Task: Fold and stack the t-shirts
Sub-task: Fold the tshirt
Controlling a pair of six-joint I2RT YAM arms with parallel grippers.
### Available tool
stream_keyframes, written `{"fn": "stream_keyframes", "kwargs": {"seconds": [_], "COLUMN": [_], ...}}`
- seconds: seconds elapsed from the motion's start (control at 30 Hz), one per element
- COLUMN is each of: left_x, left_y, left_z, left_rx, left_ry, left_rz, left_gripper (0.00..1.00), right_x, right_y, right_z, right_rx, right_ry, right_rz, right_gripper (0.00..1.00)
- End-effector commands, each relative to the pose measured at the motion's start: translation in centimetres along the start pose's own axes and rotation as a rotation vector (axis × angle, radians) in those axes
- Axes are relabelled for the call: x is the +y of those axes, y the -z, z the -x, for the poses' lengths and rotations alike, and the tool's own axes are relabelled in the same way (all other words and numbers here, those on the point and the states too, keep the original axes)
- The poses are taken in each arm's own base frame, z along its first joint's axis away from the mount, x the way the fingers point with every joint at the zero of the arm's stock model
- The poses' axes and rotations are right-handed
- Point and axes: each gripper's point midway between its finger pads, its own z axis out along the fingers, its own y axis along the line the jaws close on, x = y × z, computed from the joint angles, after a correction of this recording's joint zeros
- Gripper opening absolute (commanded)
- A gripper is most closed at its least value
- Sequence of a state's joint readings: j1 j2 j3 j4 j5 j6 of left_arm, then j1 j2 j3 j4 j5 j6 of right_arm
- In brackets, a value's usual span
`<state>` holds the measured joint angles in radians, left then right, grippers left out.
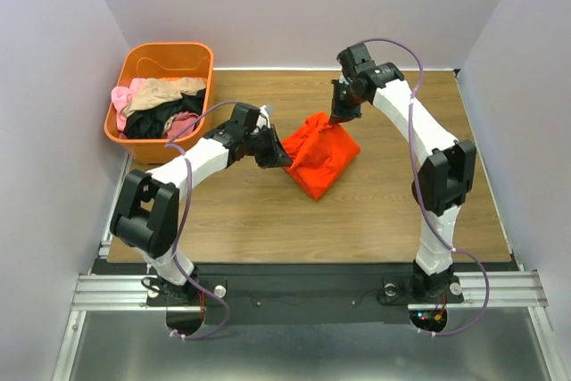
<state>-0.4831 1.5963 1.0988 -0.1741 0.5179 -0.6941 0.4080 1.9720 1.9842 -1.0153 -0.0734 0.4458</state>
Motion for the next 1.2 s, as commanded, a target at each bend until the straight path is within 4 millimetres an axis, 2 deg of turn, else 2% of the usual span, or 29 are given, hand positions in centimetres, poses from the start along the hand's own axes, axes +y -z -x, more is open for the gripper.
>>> {"fn": "stream_keyframes", "kwargs": {"seconds": [0.0, 0.33, 0.5, 0.67, 0.8, 1.03, 1.07, 1.13, 1.17], "left_x": [-1.2, 0.6, 1.0, 3.1, 3.9, 5.2, 5.4, 5.8, 5.8], "left_y": [0.3, -1.1, -2.1, -2.6, -2.5, -3.9, -3.9, -3.7, -3.4], "left_z": [2.7, 5.4, 6.7, 7.8, 8.6, 9.9, 10.3, 11.9, 12.7], "left_rx": [-0.041, -0.035, -0.024, -0.029, -0.041, -0.034, -0.041, -0.08, -0.1], "left_ry": [-0.051, -0.034, -0.038, -0.007, 0.003, 0.019, 0.024, 0.022, 0.016], "left_rz": [-0.055, -0.058, -0.065, -0.028, -0.016, 0.01, 0.022, 0.076, 0.1], "left_gripper": [0.0, 0.0, 0.0, 0.0, 0.0, 0.0, 0.01, 0.14, 0.32], "right_x": [0.7, 0.7, 0.1, -0.2, -0.3, -0.7, -0.8, -0.9, -0.7], "right_y": [0.1, -3.2, -4.7, -6.6, -7.7, -9.2, -9.3, -9.4, -8.8], "right_z": [3.3, 6.4, 6.8, 7.2, 7.5, 8.5, 8.9, 10.0, 10.9], "right_rx": [-0.097, -0.121, -0.11, -0.104, -0.102, -0.127, -0.142, -0.175, -0.201], "right_ry": [0.019, 0.006, -0.006, -0.004, -0.007, -0.013, -0.015, -0.019, -0.027], "right_rz": [0.019, 0.026, 0.022, 0.025, 0.026, 0.021, 0.017, 0.023, 0.038], "right_gripper": [0.0, 0.0, 0.0, 0.0, 0.0, 0.0, 0.0, 0.04, 0.09]}}
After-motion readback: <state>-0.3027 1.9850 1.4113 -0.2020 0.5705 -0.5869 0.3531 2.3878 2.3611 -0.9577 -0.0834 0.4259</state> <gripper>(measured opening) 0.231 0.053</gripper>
